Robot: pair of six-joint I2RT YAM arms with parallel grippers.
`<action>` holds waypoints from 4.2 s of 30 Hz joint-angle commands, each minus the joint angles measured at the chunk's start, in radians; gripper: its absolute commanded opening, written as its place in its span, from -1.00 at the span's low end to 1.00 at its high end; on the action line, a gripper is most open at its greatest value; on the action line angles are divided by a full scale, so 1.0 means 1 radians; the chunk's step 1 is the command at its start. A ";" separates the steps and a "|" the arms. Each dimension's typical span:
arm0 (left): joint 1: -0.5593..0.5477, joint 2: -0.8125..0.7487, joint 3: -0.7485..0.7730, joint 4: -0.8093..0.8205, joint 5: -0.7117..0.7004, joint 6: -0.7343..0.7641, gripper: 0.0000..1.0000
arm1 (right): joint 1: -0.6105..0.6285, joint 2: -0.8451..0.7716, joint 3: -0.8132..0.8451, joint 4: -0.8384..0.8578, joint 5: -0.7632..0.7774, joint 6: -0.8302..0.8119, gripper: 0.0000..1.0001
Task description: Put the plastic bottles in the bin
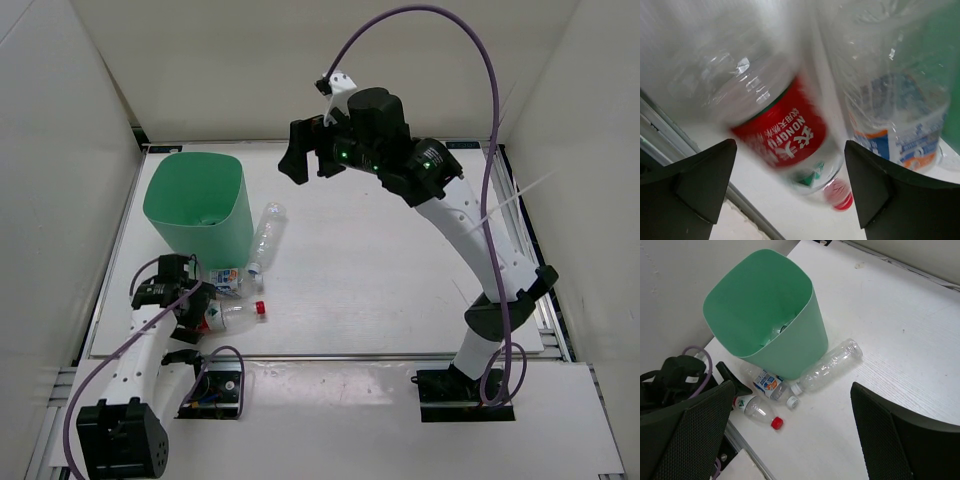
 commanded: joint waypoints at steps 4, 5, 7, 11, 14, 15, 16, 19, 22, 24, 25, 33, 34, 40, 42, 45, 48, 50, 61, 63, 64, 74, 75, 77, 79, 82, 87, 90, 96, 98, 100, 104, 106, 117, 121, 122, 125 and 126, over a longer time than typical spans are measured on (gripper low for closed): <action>-0.004 -0.005 -0.068 0.095 -0.030 0.017 0.73 | -0.001 -0.050 -0.008 0.009 -0.040 -0.020 1.00; 0.008 -0.026 -0.069 0.079 -0.030 0.017 0.51 | -0.001 -0.050 -0.017 0.009 -0.040 -0.020 1.00; 0.023 -0.051 -0.069 0.033 -0.059 0.017 0.23 | -0.001 -0.050 -0.017 0.009 -0.040 -0.020 1.00; 0.033 -0.121 0.135 -0.143 -0.086 0.027 -0.01 | -0.001 -0.050 -0.026 -0.002 -0.030 -0.011 1.00; 0.033 -0.177 0.320 -0.281 -0.160 0.039 -0.01 | -0.001 -0.060 -0.041 -0.020 -0.019 -0.011 1.00; 0.033 -0.187 0.368 -0.307 -0.186 0.063 -0.01 | -0.001 -0.060 -0.052 -0.020 -0.019 -0.011 1.00; 0.033 -0.201 0.414 -0.327 -0.210 0.083 -0.01 | -0.001 -0.070 -0.063 -0.020 -0.010 -0.011 1.00; 0.033 -0.211 0.610 -0.361 -0.269 0.187 -0.05 | -0.001 -0.080 -0.089 -0.020 0.000 -0.011 1.00; 0.033 -0.211 0.795 -0.324 -0.304 0.294 -0.05 | -0.010 -0.080 -0.113 -0.030 0.000 -0.002 1.00; 0.033 -0.183 0.896 -0.256 -0.335 0.378 -0.05 | -0.010 -0.080 -0.113 -0.030 0.000 -0.002 1.00; 0.042 -0.171 0.924 -0.173 -0.353 0.446 -0.05 | -0.010 -0.080 -0.113 -0.030 0.000 -0.002 1.00; 0.042 0.070 0.965 0.165 -0.468 0.662 0.05 | -0.042 -0.052 -0.104 -0.030 -0.031 0.059 1.00; 0.042 0.102 0.965 0.165 -0.509 0.646 0.05 | -0.052 -0.052 -0.104 -0.030 -0.031 0.070 1.00; -0.055 0.268 0.956 0.259 -0.625 0.677 0.08 | -0.160 -0.012 -0.150 -0.030 -0.167 0.217 1.00; -0.096 0.306 0.976 0.272 -0.634 0.697 0.12 | -0.199 -0.003 -0.176 -0.017 -0.203 0.266 1.00; -0.148 0.338 0.996 0.282 -0.658 0.732 0.78 | -0.248 0.041 -0.239 0.027 -0.372 0.293 1.00; -0.211 0.339 1.026 0.282 -0.703 0.787 1.00 | -0.280 0.158 -0.227 0.064 -0.555 0.366 1.00; -0.246 0.329 1.046 0.282 -0.735 0.813 1.00 | -0.280 0.247 -0.227 0.102 -0.609 0.432 1.00; -0.259 0.048 0.981 0.060 -0.622 0.708 1.00 | -0.262 0.658 -0.035 0.210 -0.635 0.549 1.00; -0.259 -0.012 0.921 0.024 -0.587 0.643 1.00 | -0.253 0.718 -0.014 0.227 -0.646 0.580 1.00; -0.259 -0.064 0.874 -0.022 -0.586 0.620 1.00 | -0.244 0.736 0.018 0.227 -0.646 0.580 1.00; -0.259 -0.158 0.826 -0.312 -0.570 0.346 1.00 | -0.176 0.925 0.138 0.398 -0.715 0.737 1.00; -0.259 -0.158 0.815 -0.327 -0.570 0.318 1.00 | -0.176 0.942 0.129 0.411 -0.730 0.747 0.95; -0.259 -0.168 0.803 -0.337 -0.557 0.292 1.00 | -0.176 0.956 0.129 0.420 -0.741 0.759 0.81; -0.259 -0.180 0.775 -0.337 -0.548 0.249 1.00 | -0.176 0.956 0.083 0.420 -0.741 0.759 0.64; -0.259 -0.220 0.723 -0.337 -0.525 0.194 1.00 | -0.190 0.918 0.016 0.420 -0.741 0.735 0.21; -0.259 -0.299 0.616 -0.355 -0.507 0.065 1.00 | -0.245 0.781 -0.125 0.308 -0.706 0.621 -0.29; -0.259 -0.367 0.518 -0.364 -0.497 -0.097 1.00 | -0.299 0.608 -0.245 0.283 -0.681 0.573 -0.42; -0.292 -0.479 0.314 -0.279 -0.417 -0.309 1.00 | -0.345 0.316 -0.185 0.296 -0.622 0.586 -0.48; -0.305 -0.517 0.214 -0.255 -0.384 -0.344 1.00 | -0.310 0.345 -0.013 0.281 -0.563 0.561 -0.48; -0.305 -0.537 0.144 -0.232 -0.343 -0.424 1.00 | -0.277 0.434 0.269 0.283 -0.514 0.535 -0.44; -0.305 -0.571 0.094 -0.203 -0.294 -0.424 1.00 | -0.187 0.444 0.263 0.492 -0.422 0.526 -0.40; -0.305 -0.571 0.094 -0.192 -0.271 -0.391 1.00 | -0.141 0.476 0.293 0.529 -0.401 0.502 -0.40; -0.305 -0.323 0.183 -0.145 -0.113 -0.068 1.00 | 0.011 0.509 0.342 0.636 -0.122 0.156 -0.18; -0.305 -0.368 0.123 -0.122 -0.093 -0.133 1.00 | 0.057 0.494 0.319 0.624 -0.105 0.106 0.80; -0.305 -0.385 0.109 -0.122 -0.093 -0.156 1.00 | 0.057 0.467 0.308 0.572 -0.105 0.092 1.00; -0.305 -0.444 0.045 -0.079 -0.103 -0.229 1.00 | 0.069 0.330 0.214 0.503 -0.051 0.101 1.00; -0.305 -0.453 0.010 -0.065 -0.112 -0.242 1.00 | 0.069 0.295 0.157 0.488 -0.027 0.118 1.00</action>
